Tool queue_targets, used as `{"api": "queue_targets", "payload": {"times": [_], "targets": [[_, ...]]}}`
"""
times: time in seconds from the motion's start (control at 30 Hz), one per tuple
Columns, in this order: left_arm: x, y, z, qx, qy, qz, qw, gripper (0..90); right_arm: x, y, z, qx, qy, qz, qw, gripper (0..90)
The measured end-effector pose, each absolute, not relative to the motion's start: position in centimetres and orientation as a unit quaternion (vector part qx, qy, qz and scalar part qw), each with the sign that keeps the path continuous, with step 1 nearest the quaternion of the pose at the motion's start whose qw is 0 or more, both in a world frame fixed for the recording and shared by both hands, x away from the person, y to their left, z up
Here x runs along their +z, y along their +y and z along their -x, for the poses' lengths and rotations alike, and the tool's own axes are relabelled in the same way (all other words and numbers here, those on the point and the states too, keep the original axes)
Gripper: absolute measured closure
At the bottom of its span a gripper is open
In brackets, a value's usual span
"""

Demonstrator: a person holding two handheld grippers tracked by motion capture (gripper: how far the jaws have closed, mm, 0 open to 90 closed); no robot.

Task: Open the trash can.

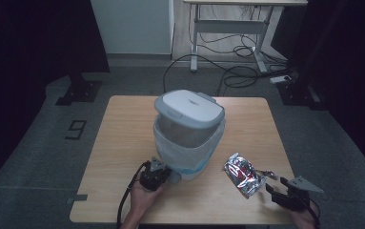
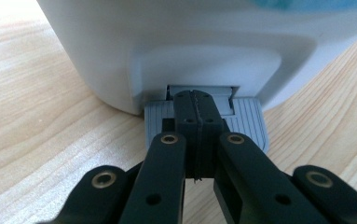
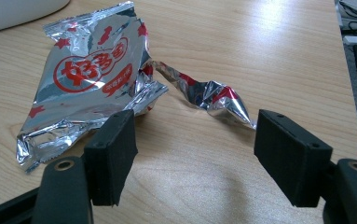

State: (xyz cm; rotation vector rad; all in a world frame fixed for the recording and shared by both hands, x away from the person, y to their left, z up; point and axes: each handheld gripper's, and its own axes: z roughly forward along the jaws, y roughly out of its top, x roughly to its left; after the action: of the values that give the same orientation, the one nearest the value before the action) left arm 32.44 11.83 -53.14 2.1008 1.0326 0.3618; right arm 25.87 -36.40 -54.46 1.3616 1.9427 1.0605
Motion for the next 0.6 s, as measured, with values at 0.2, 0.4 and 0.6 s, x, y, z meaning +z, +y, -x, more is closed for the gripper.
{"api": "queue_targets", "payload": {"times": [0.2,0.4,0.6], "targets": [[-53.64,11.4,-32.36,0.156,0.401,-0.825,0.365,90.0,-54.44,-36.37,-25.81,0.393,0.721,-0.504,0.268,29.5],[-53.64,11.47,-32.39,0.153,0.403,-0.825,0.367,90.0,-54.49,-36.42,-25.85,0.392,0.722,-0.505,0.266,29.5],[-53.65,11.53,-32.46,0.147,0.405,-0.823,0.37,90.0,-54.47,-36.45,-25.85,0.392,0.721,-0.505,0.267,29.5]]}}
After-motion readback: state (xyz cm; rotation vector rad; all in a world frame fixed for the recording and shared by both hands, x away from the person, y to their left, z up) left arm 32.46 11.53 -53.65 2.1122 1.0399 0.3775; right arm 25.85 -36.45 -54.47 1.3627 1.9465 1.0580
